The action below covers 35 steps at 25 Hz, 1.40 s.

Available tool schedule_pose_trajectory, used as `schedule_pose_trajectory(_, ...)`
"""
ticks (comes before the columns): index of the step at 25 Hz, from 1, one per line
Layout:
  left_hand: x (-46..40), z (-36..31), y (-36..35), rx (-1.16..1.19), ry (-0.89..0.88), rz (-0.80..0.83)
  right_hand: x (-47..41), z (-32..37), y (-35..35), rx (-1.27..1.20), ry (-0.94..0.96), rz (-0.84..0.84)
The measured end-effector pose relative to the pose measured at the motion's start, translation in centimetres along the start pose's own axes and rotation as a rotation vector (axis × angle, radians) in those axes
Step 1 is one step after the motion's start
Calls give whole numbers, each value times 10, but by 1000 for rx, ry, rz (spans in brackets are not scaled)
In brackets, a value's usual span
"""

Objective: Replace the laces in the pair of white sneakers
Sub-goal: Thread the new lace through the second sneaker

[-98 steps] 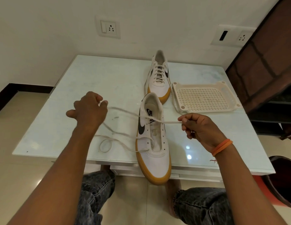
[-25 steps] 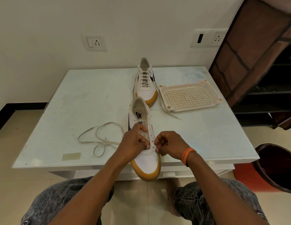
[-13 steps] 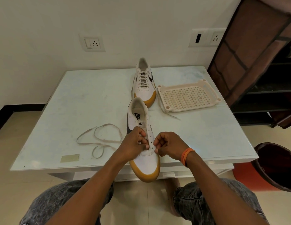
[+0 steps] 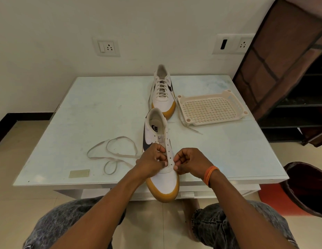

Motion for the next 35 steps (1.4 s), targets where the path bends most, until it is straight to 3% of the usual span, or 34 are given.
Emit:
schedule_pose_trajectory(4,-3,3,7,237,14,67,-1,-1,0,-42,-9,14)
schedule_pose_trajectory(12,-5,4,9,33,-70,20,0,0,-1,-84,1,20)
schedule_pose_trajectory(20,-3,-3,11,15,-89,-27,22,-4,-27,262,159,-435)
schedule_pose_trajectory(24,11,-3,0,10,-111,-164,29,-7,-47,389,210,-610)
schedule_pose_trajectory(27,38,-7,-17,-228,-210,-458,33,-4,-48,441,219,-612)
schedule_pose_trajectory(28,49,-8,-23,-360,-225,-546,34,-3,-47,390,196,-601)
schedule_pose_trajectory(30,66,-3,-35,-490,-201,-632,33,-7,-37,-9,122,-570)
schedule_pose_trajectory(32,76,6,-43,-411,-141,-612,36,-13,-18,-511,25,-501)
schedule_pose_trajectory(35,82,13,-45,-366,-137,-594,45,-15,17,-992,-24,-568)
Point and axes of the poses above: each hand's wrist, its own x-axis away from the middle knuckle, its own y-axis out of the back of the hand, z = x × y, the point moved 2 cm from there along -x, towards the middle knuckle, and after that the axes turned 10 degrees about -y, right-handed, at the moved point
